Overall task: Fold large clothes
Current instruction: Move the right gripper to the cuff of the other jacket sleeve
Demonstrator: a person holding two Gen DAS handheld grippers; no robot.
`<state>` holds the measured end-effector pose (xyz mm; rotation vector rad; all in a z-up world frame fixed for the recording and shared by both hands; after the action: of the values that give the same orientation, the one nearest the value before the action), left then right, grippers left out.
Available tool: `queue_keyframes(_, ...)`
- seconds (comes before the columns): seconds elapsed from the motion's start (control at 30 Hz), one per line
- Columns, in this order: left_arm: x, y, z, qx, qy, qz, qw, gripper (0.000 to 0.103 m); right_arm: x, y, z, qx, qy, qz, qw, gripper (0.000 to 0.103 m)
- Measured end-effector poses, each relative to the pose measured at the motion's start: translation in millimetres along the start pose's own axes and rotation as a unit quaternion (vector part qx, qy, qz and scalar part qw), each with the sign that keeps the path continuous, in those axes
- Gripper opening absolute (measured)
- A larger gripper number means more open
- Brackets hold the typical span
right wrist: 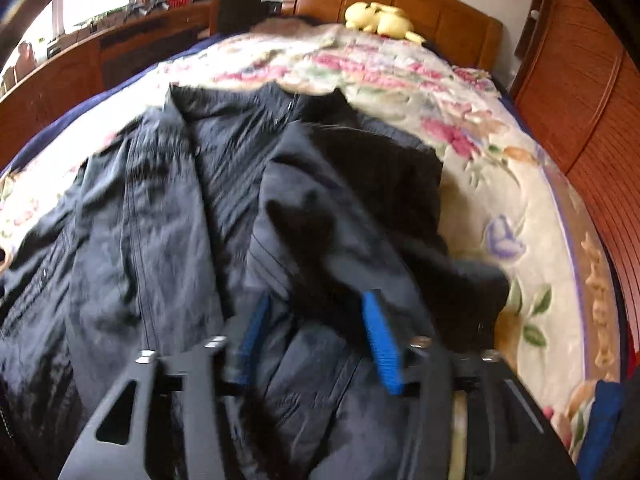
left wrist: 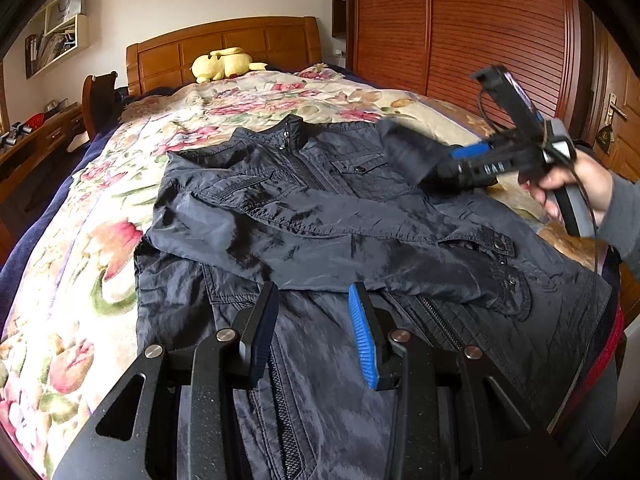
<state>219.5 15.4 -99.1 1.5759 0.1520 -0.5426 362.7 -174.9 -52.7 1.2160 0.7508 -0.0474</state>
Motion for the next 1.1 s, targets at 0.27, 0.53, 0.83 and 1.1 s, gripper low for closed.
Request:
queue_keyframes(0.27, -0.7, 0.2, 0.7, 0.0, -0.002, 0.002, 1.0, 0.037, -23.4, 6.9, 22.6, -0.005, -0.006, 0.025, 1.0, 0.065)
queue_keyframes(0.53, -0.9, -0.5, 0.6, -0.001, 0.001, 0.001, 1.0, 0.037, -19.3, -4.8, 74.2, 0.04, -0.082, 0.03, 0.995, 0.069)
queue_keyframes(0.83, 0.7, -1.7, -1.3, -0.002, 0.0, 0.0, 1.0, 0.037, 34.8, -31.2, 129.8, 0.124, -0.118, -0.021, 0.985, 0.07)
queue_keyframes(1.1, 2.3, -1.6, 0.5, 0.0, -0.001, -0.002, 1.0, 0.037, 66.0, -56.8, 148.7, 0.161, -0.113, -0.058, 0.979, 0.076)
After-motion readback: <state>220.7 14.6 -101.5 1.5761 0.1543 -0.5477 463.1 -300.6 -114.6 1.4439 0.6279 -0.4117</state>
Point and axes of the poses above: each gripper's, at about its wrist camera, not at the fingertips, and x roughly the way its jaws point, z to its right, y to its top, the point moved 1 cm from there along x, roughly the way its jaws point, and after that the axes turned 15 degrees about z, right-handed, at the moved point
